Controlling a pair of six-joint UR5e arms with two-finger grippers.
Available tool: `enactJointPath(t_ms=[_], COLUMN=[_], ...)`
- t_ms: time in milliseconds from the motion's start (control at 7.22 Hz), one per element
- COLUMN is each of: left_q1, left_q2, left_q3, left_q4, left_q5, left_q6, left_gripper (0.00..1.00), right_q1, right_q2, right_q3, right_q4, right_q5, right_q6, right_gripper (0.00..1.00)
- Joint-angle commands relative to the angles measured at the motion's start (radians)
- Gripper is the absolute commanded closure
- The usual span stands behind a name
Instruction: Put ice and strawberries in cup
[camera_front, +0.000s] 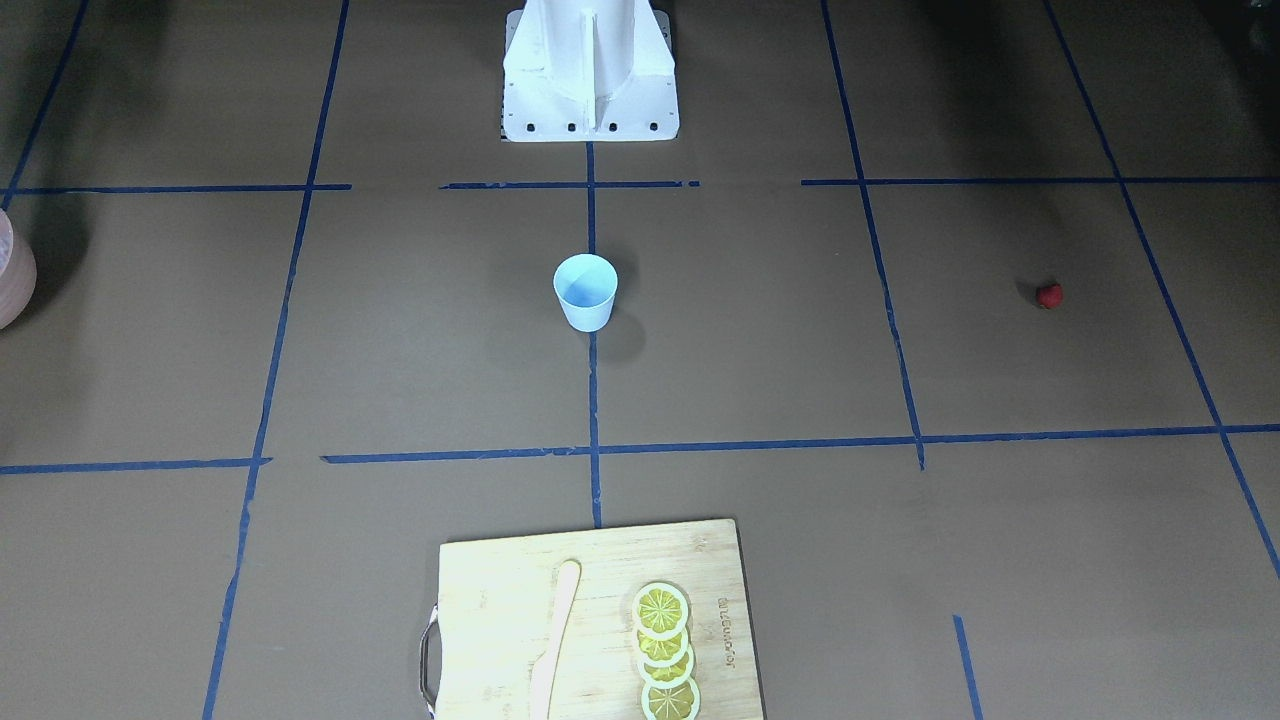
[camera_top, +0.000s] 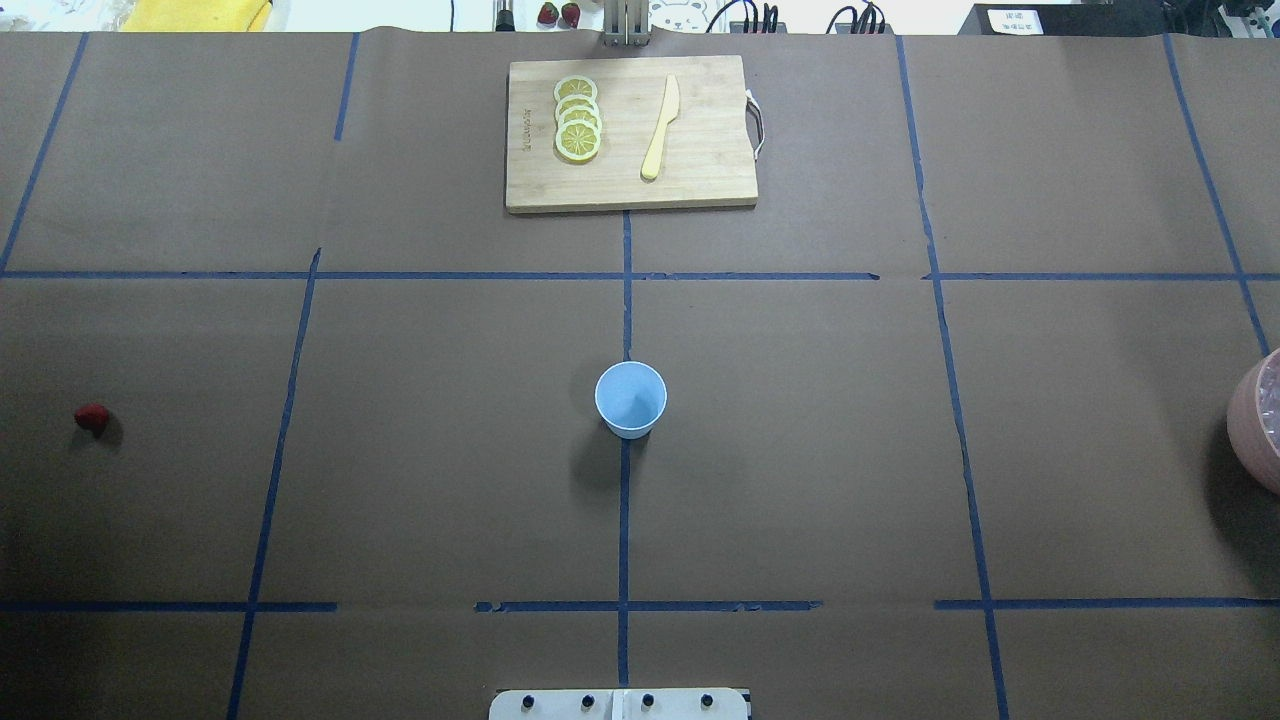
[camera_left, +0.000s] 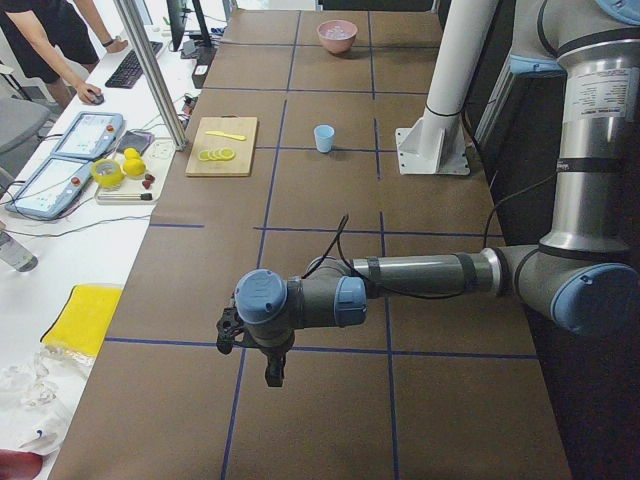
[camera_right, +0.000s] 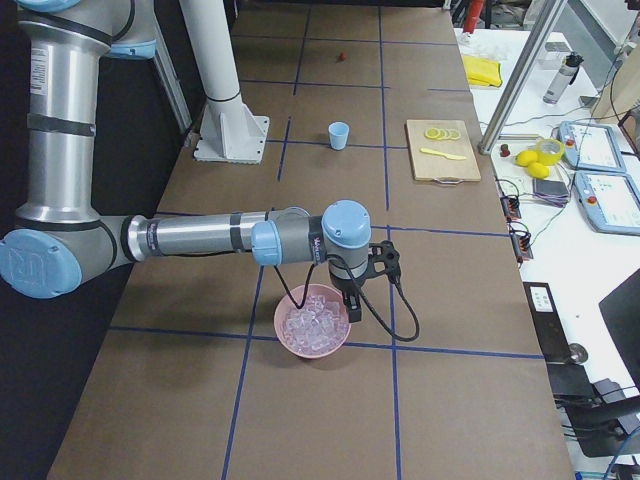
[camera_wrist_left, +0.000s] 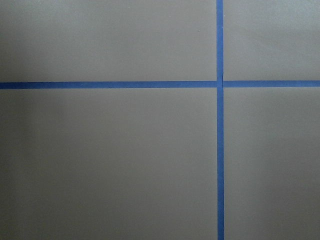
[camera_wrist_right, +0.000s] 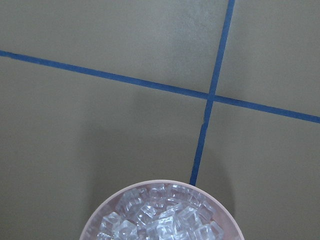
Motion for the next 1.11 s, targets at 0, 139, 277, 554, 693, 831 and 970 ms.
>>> enactJointPath(t_ms=[0,139,277,554,693,831,970], left_q1=[0.0,0.0,0.0,0.0,0.0,0.0,0.0], left_q2=[0.0,0.0,0.0,-0.003,-0.006,-0.006,-0.006], left_q3=[-0.003,-0.006,-0.006,-0.004,-0.003,-0.001,-0.001], left_q4=[0.0,0.0,0.0,0.0,0.0,0.0,0.0], left_q5=[0.0,0.0,0.0,0.0,0.0,0.0,0.0], left_q6=[0.0,0.0,0.0,0.0,0.0,0.0,0.0], left_gripper=[0.0,0.0,0.0,0.0,0.0,0.0,0.0], right_q1=[-0.041,-0.046,-0.065,-0.13,-0.162,-0.184,-0.19], right_q2=[-0.033,-0.036,-0.046,-0.047,-0.045,-0.039,-0.039], right_q3=[0.02,0.02,0.02,0.015,0.015,0.01,0.003], right_q4=[0.001,0.001,0.007,0.044,0.047,0.05,0.052], right_q5=[-0.015,-0.012,-0.013,-0.03,-0.075,-0.105,-0.119], right_q6=[0.006,0.007,0.001,-0.003,-0.004,-0.005,-0.01], right_gripper=[0.02,0.11,0.14,0.15,0.15,0.16,0.17])
